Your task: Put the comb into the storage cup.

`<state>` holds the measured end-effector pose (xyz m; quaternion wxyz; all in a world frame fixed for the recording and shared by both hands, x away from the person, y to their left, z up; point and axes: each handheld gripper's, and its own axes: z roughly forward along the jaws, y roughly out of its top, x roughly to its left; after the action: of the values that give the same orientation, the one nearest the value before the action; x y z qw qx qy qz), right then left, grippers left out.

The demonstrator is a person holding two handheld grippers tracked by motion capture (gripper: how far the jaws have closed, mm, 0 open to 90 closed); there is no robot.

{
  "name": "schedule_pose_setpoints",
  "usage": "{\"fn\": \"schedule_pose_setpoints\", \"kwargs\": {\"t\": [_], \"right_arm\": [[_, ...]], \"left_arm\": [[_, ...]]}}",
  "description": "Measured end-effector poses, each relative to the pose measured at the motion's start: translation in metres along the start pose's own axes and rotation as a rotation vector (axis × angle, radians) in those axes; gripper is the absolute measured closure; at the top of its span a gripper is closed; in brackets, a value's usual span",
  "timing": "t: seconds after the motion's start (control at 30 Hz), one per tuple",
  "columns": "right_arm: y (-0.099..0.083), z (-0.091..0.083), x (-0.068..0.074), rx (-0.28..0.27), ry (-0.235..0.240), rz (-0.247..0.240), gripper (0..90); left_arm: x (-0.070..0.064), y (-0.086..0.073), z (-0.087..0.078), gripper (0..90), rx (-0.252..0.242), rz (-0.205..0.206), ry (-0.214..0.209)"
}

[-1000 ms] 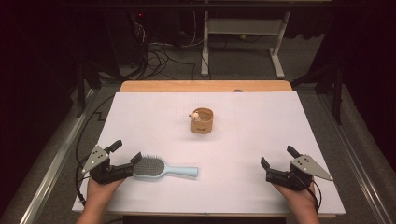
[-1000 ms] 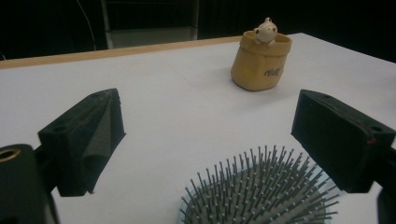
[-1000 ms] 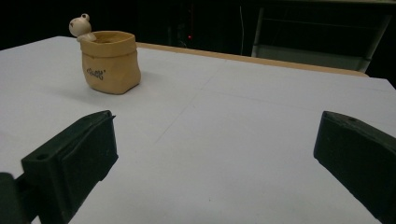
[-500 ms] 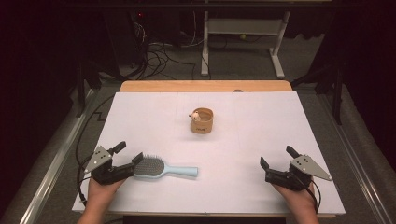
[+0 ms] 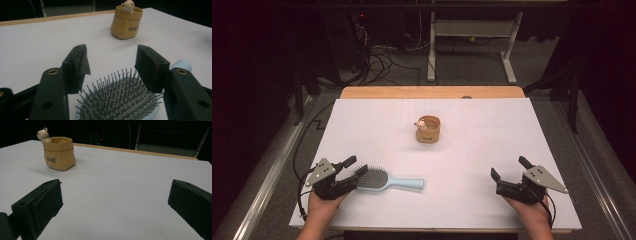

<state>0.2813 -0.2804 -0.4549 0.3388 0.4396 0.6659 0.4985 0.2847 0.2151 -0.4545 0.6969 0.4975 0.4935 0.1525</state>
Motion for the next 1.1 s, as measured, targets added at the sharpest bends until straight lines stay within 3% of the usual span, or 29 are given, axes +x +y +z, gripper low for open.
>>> {"fn": "schedule_pose_setpoints", "kwargs": {"t": [0.17,0.37,0.43,0.6,0.87,1.1], "right_arm": [[0.0,0.0,0.001,0.0,-0.001,0.003,0.1],[0.001,-0.001,0.001,-0.006,-0.007,-0.001,0.1],[0.001,0.0,0.001,-0.004,-0.008,0.002,0.1],[0.001,0.0,0.002,-0.002,-0.008,0.001,0.1],[0.002,-0.001,0.001,-0.012,-0.01,0.006,0.1],[0.003,-0.001,0.0,-0.016,-0.009,0.006,0.1]], "left_arm": [[0.0,-0.002,0.0,53.5,0.011,0.004,0.009],[-0.003,-0.002,-0.001,70.4,0.02,0.024,-0.007],[-0.003,-0.002,-0.001,73.8,0.018,0.032,0.005],[-0.005,-0.002,-0.002,89.1,0.026,0.017,0.002],[-0.016,-0.009,-0.012,90.0,0.085,0.011,-0.012],[-0.021,-0.026,-0.028,90.0,0.149,0.036,0.029]]}}
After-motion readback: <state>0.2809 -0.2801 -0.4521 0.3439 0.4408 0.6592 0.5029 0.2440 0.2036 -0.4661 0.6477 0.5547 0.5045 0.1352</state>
